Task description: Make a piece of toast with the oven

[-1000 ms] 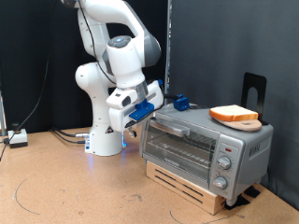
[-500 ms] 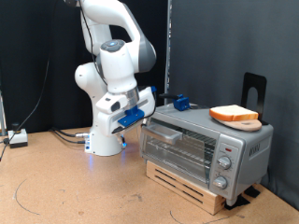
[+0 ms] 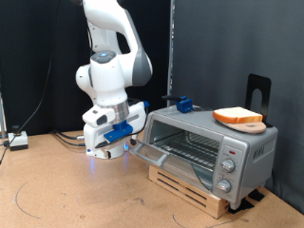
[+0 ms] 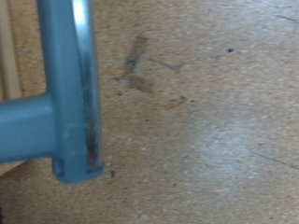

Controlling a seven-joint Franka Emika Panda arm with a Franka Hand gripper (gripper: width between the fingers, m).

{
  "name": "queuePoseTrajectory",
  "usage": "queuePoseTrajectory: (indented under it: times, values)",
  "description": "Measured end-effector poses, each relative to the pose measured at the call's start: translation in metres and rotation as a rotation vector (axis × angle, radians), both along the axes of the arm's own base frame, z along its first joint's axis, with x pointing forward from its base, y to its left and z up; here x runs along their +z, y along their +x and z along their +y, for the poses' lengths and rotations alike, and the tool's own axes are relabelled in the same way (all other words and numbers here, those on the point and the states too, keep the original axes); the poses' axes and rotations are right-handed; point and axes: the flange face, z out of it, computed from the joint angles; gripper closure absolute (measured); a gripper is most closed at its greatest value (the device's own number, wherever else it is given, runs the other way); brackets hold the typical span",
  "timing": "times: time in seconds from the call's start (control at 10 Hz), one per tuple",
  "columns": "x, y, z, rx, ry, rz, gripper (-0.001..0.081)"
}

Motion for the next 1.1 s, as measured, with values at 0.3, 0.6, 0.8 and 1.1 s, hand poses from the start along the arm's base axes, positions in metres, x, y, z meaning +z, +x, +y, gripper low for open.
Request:
queuePoseTrajectory:
  times: [0.3,0.6,0.8,1.1]
  values:
    - [-0.008,0.008,-0.015,-0.007,-0.016,0.008,0.0002]
    - [-0.016,0.014,-0.022,-0.011,-0.020,0.023,0.0002]
    - [-0.014,0.015,-0.031,-0.006,-0.029,-0.012,0.0002]
    - [-0.009,0.013,-0.061,-0.015,-0.076,-0.057,0.0002]
